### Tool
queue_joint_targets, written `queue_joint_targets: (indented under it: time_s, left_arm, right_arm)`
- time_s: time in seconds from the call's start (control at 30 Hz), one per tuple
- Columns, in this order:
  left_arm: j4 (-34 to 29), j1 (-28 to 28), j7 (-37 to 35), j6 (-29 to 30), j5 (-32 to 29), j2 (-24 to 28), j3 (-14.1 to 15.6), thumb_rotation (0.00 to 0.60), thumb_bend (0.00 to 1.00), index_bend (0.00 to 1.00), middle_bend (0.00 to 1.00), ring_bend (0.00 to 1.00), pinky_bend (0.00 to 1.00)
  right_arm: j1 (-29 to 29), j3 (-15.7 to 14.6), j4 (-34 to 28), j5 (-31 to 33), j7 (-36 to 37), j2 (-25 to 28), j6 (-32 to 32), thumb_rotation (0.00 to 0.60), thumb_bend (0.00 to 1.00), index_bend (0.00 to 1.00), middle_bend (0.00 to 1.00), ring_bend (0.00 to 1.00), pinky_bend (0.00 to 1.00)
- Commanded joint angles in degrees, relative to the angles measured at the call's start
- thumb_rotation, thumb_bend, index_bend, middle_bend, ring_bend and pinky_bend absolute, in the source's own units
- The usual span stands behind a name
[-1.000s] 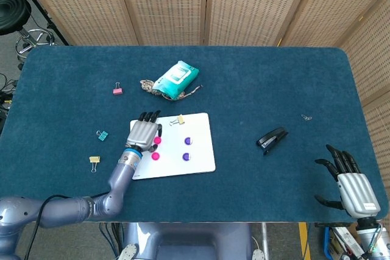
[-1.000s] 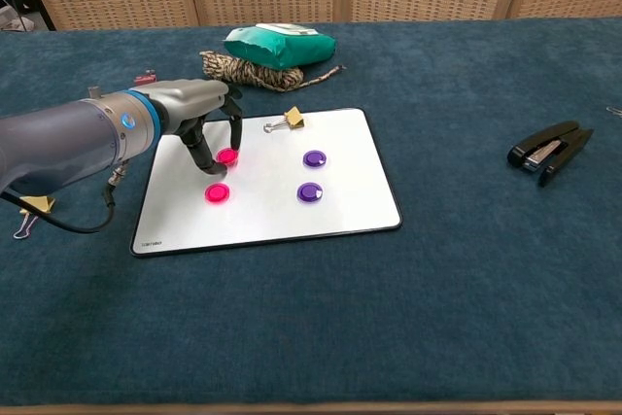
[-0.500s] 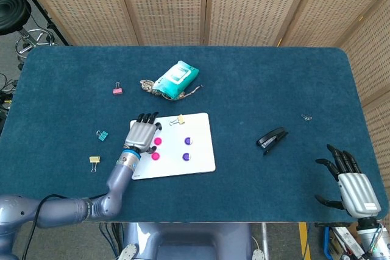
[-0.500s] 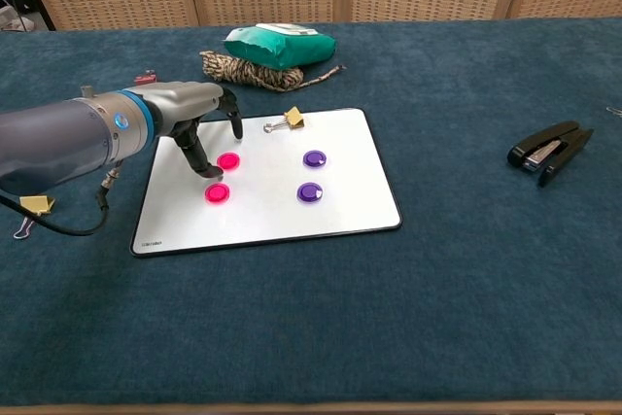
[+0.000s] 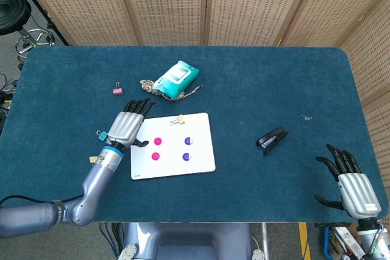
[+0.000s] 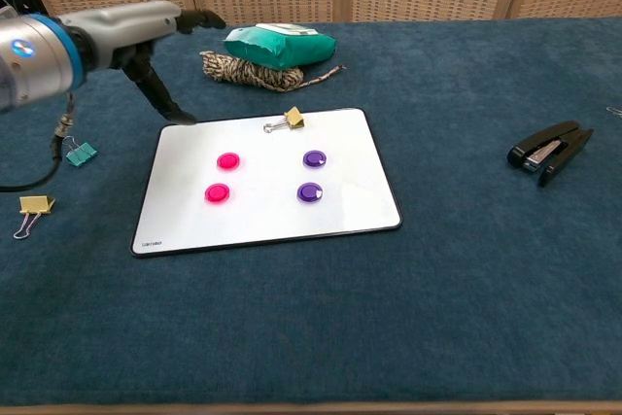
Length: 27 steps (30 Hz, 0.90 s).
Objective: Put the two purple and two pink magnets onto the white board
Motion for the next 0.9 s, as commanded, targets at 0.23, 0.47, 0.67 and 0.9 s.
queue_joint_targets:
  time_s: [0.23, 0.47, 0.67, 0.9]
  left_arm:
    - [-6.6, 13.8, -15.6, 11.7, 21.7, 12.8, 8.0, 0.6, 0.0, 0.0, 0.0, 0.0, 0.0]
    - [-6.7, 26.7, -21.9, 24.1, 30.3, 18.3, 16.1, 0.6, 0.0, 0.0, 0.0, 0.0, 0.0]
    - [-7.1, 33.9, -20.2, 30.7, 32.7, 19.4, 18.7, 0.6, 0.0, 0.0, 0.0, 0.0, 0.0]
    - [-7.6, 37.4, -20.3, 33.0, 35.1, 20.4, 19.4, 0.6, 0.0, 0.0, 0.0, 0.0, 0.0]
  right_arm:
    - [-1.0, 0.6, 1.1, -2.1, -0.8, -1.2, 4.0, 0.6, 0.0, 0.01, 0.0, 0.0, 0.0]
    - [-1.9, 0.6, 0.1, -3.9, -1.3, -0.9, 6.9, 0.6, 0.0, 0.01, 0.0, 0.0, 0.0]
    - [-3.0, 0.9, 0.2, -5.1, -3.4, -0.9, 9.7, 0.6, 0.0, 0.0, 0.0, 0.0, 0.0]
    - [-3.8, 1.2, 0.1, -5.3, -4.1, -1.0, 11.4, 0.6, 0.0, 0.0, 0.0, 0.0, 0.0]
